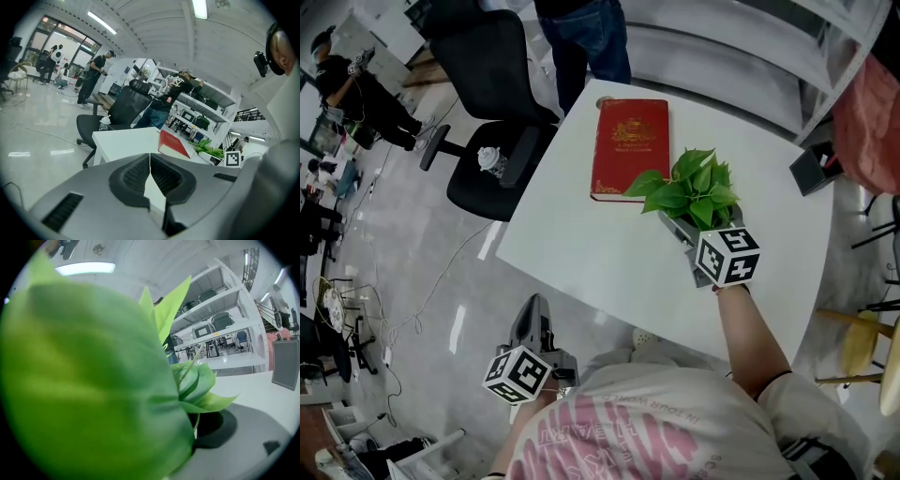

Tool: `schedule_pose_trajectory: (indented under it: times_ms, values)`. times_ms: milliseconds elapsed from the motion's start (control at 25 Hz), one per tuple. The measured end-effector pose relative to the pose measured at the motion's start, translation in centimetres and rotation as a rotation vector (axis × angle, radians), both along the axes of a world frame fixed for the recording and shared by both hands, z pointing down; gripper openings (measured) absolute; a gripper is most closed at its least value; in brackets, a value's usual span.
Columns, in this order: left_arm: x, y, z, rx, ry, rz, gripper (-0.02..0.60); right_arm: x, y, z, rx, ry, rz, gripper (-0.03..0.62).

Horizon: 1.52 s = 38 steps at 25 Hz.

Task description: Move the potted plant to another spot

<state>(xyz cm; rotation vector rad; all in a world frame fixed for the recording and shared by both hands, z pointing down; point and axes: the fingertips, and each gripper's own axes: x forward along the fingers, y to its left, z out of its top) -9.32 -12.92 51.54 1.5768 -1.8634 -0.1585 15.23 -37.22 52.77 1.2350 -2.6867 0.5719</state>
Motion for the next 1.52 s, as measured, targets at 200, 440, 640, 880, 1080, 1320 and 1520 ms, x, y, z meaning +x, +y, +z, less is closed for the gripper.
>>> schedule_pose_trajectory:
  times_ms: [200,440,640,880,1080,1320,1520]
  values:
    - [-0.1,-0.3,-0.1,0.005,-0.003,0.002,0.025,0.0,0.2,0.0,-0.014,-0.013,0.002,0.558]
    - [-0.2,-0.5,-0.3,0.01,-0.001,0.008,0.025,-0.1,0.6,-0.2,-0.013,-0.006,0.004,0.557]
    - [0.0,-1.0,-0.2,0.018,0.002,0.017,0.025,0.1,0.7,-0.2,-0.008,0.0,0.009,0.557]
    - [0.1,-1.3,-0.2,0.028,0.008,0.028,0.025,0.5,1.1,-0.5,0.003,0.008,0.021,0.557]
    - [0.2,-1.7,-0.4,0.042,0.017,0.042,0.025,0.9,1.4,-1.0,0.011,0.017,0.033,0.557]
    - [-0.1,-2.0,-1.1,0.067,0.023,0.047,0.025,1.0,2.1,-1.5,0.013,0.026,0.039,0.557]
    - [-0.2,-2.5,-1.8,0.091,0.032,0.055,0.025,1.0,2.6,-2.2,0.014,0.023,0.042,0.557]
